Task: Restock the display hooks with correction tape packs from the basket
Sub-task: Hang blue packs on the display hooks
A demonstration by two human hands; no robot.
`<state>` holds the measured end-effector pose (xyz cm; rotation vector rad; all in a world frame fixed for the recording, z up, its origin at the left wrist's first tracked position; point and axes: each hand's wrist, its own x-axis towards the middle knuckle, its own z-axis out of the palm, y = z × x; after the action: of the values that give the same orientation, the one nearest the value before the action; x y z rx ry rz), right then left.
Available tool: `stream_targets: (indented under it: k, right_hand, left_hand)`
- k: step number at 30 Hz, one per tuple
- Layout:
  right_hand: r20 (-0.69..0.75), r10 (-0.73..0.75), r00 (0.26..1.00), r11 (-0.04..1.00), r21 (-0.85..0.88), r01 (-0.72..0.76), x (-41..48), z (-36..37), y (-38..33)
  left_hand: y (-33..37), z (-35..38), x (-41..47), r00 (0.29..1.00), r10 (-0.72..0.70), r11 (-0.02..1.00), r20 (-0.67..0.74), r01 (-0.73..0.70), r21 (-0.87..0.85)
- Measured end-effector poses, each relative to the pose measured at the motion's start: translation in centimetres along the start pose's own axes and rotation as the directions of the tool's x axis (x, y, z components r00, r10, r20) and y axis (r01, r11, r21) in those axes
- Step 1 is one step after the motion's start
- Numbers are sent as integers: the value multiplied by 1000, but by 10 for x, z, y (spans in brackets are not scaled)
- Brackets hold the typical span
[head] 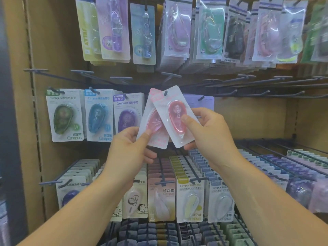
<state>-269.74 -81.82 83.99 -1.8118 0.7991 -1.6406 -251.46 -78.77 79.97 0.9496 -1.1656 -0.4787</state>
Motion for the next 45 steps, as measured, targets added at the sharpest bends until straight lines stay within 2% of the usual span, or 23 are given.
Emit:
stream_targets:
  k: [8, 13, 16, 20, 23, 27, 30, 34, 37, 42, 45]
  right_hand:
    - [-68, -58, 996, 980, -192, 44, 6, 14, 13]
    - [-73, -53, 996, 974, -225, 36, 3, 8, 27]
    - [-67, -21, 998, 970, -242, 5, 0, 3, 27]
    - [-42, 35, 999, 952, -302, -46, -17, -4, 25]
    - [-35, 54, 998, 938, -340, -63, -41, -19, 25]
    - [-46, 130, 990, 902, -408, -137, -88, -55, 33]
    - [-20, 269, 963, 800, -553, -235, -137, -91, 45]
    - [4, 501, 865, 589, -734, -338, -210, -149, 66]
    - [-24, 601, 799, 451, -815, -364, -265, -197, 79]
    - [-14, 731, 682, 230, -936, -266, -340, -266, 95]
    - [12, 785, 620, 187, -958, -218, -370, -304, 110]
  left_hand:
    - [-12, 6, 0, 994, -58, 995, -96, 65, 70]
    - [-9, 10, -4, 993, -38, 977, -108, 60, 205]
    - [-7, 6, -12, 993, 19, 937, -114, 21, 347]
    - [-1, -8, -29, 983, 166, 809, -79, -90, 581]
    - [6, -16, -49, 953, 303, 709, -15, -215, 671]
    - [10, -13, -82, 859, 488, 612, 154, -462, 642]
    - [2, -3, -112, 762, 562, 546, 322, -634, 548]
    - [-31, 17, -159, 726, 484, 575, 488, -685, 448]
    - [-62, 40, -201, 690, 364, 569, 626, -697, 437]
    - [-102, 83, -280, 632, 76, 634, 771, -627, 452]
    - [-122, 110, -325, 600, -29, 687, 799, -569, 452]
